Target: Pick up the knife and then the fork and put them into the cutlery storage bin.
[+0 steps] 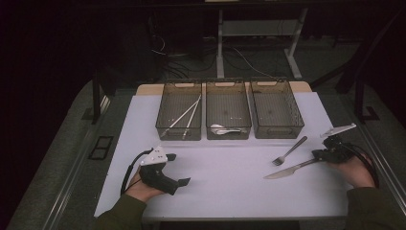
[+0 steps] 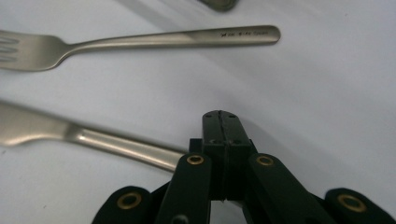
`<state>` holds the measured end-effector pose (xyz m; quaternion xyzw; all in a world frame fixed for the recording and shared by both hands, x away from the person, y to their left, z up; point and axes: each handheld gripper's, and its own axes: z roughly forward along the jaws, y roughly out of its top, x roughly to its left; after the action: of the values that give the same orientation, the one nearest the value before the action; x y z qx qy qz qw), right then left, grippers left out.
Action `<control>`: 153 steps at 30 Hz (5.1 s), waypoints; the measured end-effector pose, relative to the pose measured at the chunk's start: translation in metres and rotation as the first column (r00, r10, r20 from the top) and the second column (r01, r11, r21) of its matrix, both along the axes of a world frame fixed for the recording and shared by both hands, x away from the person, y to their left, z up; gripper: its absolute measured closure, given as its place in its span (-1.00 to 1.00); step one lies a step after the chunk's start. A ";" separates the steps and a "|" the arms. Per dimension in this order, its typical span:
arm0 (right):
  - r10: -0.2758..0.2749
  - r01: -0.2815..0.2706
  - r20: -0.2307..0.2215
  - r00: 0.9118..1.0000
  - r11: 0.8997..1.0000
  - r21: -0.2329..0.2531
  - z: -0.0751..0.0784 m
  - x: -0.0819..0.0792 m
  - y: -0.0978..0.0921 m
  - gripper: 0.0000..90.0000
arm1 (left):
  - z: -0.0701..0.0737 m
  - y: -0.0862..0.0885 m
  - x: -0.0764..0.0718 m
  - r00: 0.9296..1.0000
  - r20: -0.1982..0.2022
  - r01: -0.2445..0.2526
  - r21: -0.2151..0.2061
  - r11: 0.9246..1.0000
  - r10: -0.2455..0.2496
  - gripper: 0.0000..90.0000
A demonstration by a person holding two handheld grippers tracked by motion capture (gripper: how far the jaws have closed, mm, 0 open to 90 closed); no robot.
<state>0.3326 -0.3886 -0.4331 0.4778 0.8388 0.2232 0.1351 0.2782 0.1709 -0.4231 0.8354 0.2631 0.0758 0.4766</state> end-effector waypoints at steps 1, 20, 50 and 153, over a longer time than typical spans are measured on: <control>0.003 -0.003 0.001 1.000 1.000 -0.003 0.000 -0.002 0.000 0.99 | 0.000 0.000 0.000 1.000 0.001 0.004 0.006 1.000 -0.004 -1.00; 0.134 -0.134 -0.024 0.991 0.991 0.027 0.004 -0.033 0.009 0.99 | 0.000 0.000 0.000 1.000 -0.001 0.007 0.011 1.000 -0.007 -1.00; 0.416 -0.426 -0.122 0.901 0.902 -0.074 0.014 -0.031 0.049 0.62 | 0.000 -0.001 0.000 1.000 -0.005 0.001 0.003 1.000 -0.001 -1.00; 0.050 -0.080 0.247 0.968 0.990 0.113 0.124 0.115 0.069 0.77 | -0.003 -0.006 0.001 0.999 0.010 0.045 0.023 0.999 -0.045 -1.00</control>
<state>0.4479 -0.3191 -0.3090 0.4263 0.8159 0.3354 0.2003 0.2790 0.1649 -0.4257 0.8460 0.2410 0.0725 0.4701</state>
